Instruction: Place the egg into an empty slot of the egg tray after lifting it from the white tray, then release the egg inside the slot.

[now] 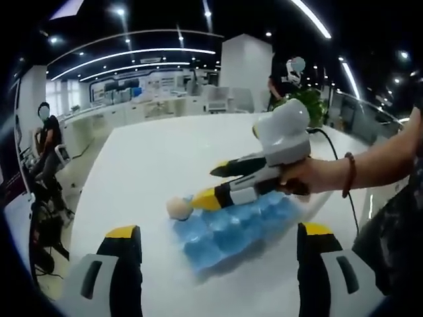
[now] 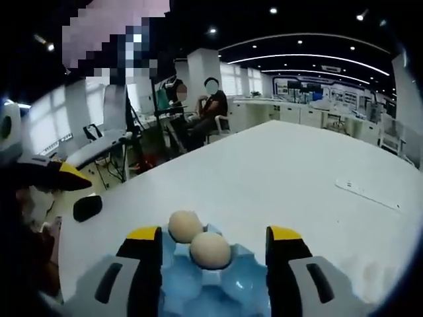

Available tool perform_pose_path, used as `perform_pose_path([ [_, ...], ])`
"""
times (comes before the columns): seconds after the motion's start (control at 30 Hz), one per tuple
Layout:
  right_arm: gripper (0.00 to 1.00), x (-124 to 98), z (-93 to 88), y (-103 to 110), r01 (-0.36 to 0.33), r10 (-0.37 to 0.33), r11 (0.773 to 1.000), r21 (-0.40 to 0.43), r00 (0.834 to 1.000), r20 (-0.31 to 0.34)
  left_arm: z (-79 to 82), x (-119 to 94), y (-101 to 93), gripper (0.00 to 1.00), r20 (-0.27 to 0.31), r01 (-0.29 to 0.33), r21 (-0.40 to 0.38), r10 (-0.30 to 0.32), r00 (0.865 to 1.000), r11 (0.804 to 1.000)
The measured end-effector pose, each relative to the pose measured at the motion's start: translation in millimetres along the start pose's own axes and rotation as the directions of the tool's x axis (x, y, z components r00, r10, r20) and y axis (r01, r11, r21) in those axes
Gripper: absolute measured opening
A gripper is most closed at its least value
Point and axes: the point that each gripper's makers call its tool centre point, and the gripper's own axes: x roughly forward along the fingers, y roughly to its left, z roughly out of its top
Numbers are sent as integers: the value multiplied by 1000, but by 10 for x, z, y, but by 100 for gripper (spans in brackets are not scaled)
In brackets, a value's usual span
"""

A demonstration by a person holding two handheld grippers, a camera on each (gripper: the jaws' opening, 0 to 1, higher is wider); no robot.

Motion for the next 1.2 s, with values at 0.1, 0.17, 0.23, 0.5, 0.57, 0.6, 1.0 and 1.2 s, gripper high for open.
perform_pose_path([
  [0.1,69,-24,2,-17,0,0,1000,7,1000,-1,-4,8,2,100,-3,0,-2,0,1000,1000],
  [0.17,70,-34,-12,-28,1,-1,1000,7,1000,-8,-1,12,2,100,-3,-1,-1,1,1000,1000],
  [0.23,71,-54,-25,-38,1,-1,1000,3,1000,-11,-3,16,0,100,-5,0,0,0,1000,1000],
  [0.5,72,-168,-30,-155,24,-24,999,20,1000,-12,-1,25,-20,100,-8,5,3,-5,1000,1000],
  [0.57,73,-201,-41,-198,33,-33,999,21,999,-13,-1,33,-23,100,-9,7,6,-7,1000,1000],
  [0.6,73,-212,-48,-215,35,-35,999,24,999,-14,1,38,-26,100,-8,8,6,-8,1000,1000],
  [1.0,72,-418,-165,-490,99,-97,993,61,995,-29,45,94,-93,99,-7,28,13,-27,1000,1000],
  [1.2,72,-520,-203,-655,133,-131,988,76,991,-32,45,106,-108,99,-13,33,18,-32,999,999],
])
